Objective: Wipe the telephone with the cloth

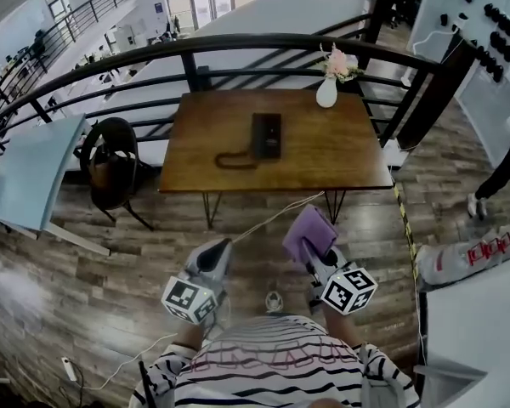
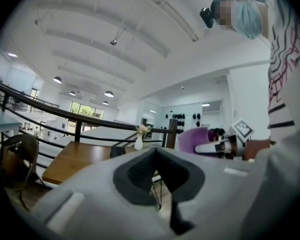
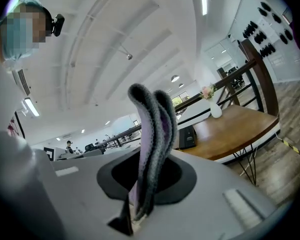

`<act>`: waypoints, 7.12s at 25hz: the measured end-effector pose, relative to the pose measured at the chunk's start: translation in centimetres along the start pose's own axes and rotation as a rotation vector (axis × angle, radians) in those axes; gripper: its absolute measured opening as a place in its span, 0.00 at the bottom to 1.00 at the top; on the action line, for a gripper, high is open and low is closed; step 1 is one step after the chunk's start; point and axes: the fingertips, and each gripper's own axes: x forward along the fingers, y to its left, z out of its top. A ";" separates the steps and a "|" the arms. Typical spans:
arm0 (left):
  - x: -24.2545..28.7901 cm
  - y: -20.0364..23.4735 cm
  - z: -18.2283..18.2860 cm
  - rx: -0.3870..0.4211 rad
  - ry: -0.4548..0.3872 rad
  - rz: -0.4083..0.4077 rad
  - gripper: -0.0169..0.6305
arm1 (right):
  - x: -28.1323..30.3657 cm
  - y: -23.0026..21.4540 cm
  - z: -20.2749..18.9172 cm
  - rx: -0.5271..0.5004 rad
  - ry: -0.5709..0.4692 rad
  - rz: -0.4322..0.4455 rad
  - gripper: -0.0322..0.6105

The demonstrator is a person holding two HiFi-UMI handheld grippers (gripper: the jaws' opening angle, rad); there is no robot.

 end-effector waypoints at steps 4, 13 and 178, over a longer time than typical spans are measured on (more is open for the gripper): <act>4.1 1.9 0.1 -0.006 0.003 0.028 0.03 | 3.1 -3.5 1.9 0.004 0.015 0.023 0.13; 10.1 5.0 0.2 -0.027 -0.002 0.101 0.03 | 8.5 -8.4 4.8 0.009 0.065 0.093 0.13; 36.2 32.5 3.8 -0.155 0.077 -0.070 0.03 | 49.0 -26.9 3.6 0.007 0.465 -0.030 0.13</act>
